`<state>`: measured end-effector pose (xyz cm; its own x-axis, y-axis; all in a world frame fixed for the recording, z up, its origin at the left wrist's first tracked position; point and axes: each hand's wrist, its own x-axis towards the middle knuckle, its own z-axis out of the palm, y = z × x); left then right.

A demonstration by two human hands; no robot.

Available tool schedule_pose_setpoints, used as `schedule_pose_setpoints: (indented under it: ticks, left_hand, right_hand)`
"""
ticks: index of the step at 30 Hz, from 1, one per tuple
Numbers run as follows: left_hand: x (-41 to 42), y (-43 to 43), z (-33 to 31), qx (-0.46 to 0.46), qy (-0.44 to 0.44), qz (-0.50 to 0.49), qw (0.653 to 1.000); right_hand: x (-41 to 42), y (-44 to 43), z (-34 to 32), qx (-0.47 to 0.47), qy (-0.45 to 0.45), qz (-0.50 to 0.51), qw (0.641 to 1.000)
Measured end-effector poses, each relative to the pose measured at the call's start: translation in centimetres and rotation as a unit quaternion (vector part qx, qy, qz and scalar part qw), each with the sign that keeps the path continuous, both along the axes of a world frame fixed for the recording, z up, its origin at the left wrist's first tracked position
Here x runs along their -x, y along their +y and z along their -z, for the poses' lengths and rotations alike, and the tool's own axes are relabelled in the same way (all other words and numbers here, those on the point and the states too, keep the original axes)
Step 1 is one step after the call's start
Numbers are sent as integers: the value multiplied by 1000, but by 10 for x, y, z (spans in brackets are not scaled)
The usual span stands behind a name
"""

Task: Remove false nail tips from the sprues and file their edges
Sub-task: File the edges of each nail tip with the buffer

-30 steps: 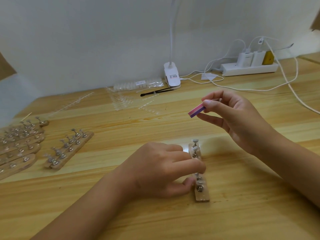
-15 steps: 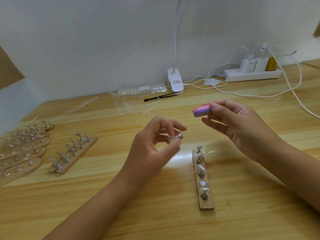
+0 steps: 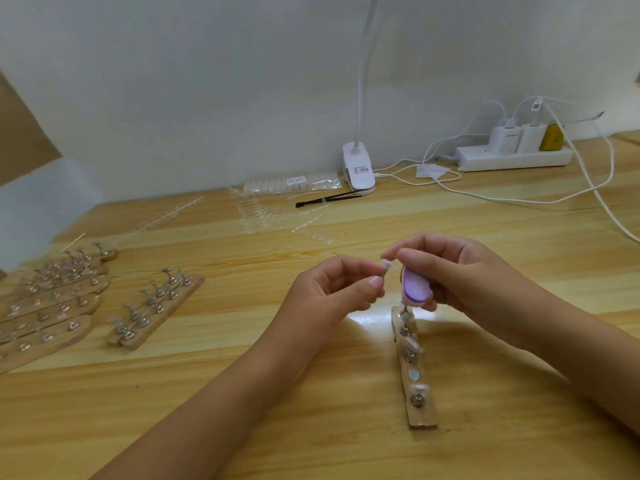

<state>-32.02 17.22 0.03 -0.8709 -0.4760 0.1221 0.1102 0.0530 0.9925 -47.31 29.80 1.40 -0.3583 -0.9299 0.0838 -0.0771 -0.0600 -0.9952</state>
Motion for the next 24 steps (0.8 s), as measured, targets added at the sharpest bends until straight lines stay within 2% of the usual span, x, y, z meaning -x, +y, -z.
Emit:
schedule_pose_setpoints:
  ticks: [4, 11, 24]
  left_hand:
    - [2, 3, -1, -33, 1, 11, 999]
    - [1, 0, 2, -39, -1, 27, 999]
    - [4, -4, 1, -220, 9, 58, 974]
  right_hand:
    - [-4, 0, 0, 36, 55, 1, 998]
    - [-10, 5, 0, 78, 149, -8, 986]
    - [-11, 5, 4, 96, 263, -4, 960]
